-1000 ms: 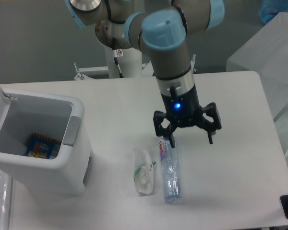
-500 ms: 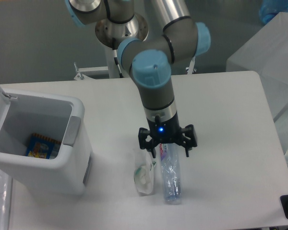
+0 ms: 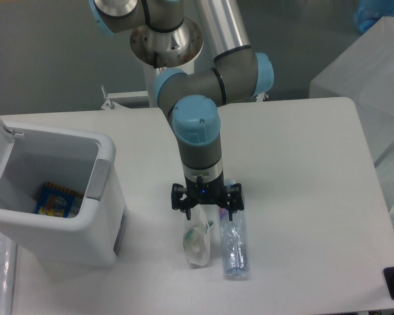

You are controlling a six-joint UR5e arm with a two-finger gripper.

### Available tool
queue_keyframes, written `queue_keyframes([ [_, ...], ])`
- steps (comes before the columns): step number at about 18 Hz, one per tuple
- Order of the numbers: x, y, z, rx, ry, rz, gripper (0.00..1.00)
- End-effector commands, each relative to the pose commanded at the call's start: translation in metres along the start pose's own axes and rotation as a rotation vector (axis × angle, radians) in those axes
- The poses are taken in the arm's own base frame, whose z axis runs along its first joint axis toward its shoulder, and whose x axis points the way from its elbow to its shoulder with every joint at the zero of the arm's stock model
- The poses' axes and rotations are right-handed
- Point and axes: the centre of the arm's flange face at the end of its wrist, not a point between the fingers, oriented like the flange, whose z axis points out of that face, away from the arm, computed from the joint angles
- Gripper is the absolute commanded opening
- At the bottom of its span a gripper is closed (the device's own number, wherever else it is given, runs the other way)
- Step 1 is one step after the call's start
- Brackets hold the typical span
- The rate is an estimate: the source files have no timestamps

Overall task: Place the trash in the trash can
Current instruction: 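Close the gripper on the clear plastic bag and lift it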

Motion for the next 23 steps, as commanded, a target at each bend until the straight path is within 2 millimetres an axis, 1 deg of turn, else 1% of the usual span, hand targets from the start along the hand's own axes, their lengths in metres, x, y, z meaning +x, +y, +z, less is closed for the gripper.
queue_keyframes([
  [6,-0.003,-0.006,0.020,-0.020,0.005,0.001,0.99],
  [7,-0.003,-0.007,0.021,-0.020,0.005,0.001,0.89],
  [9,-0.004,-0.008,0.023,-0.022,0.004,0.000,0.60],
  [12,-0.003,-0.008,0.022,-0.019,0.006,-0.005,0.20],
  [13,-0.003,-0.008,0.022,-0.019,0.008,-0.005,0.10],
  [16,-0.002,-0.009,0.020,-0.014,0.009,-0.003,0.00],
  [18,-0.002,-0.009,0.020,-0.014,0.009,0.000,0.00],
  [23,-0.004,-0.013,0.012,0.006,0.016,-0.002,0.00],
])
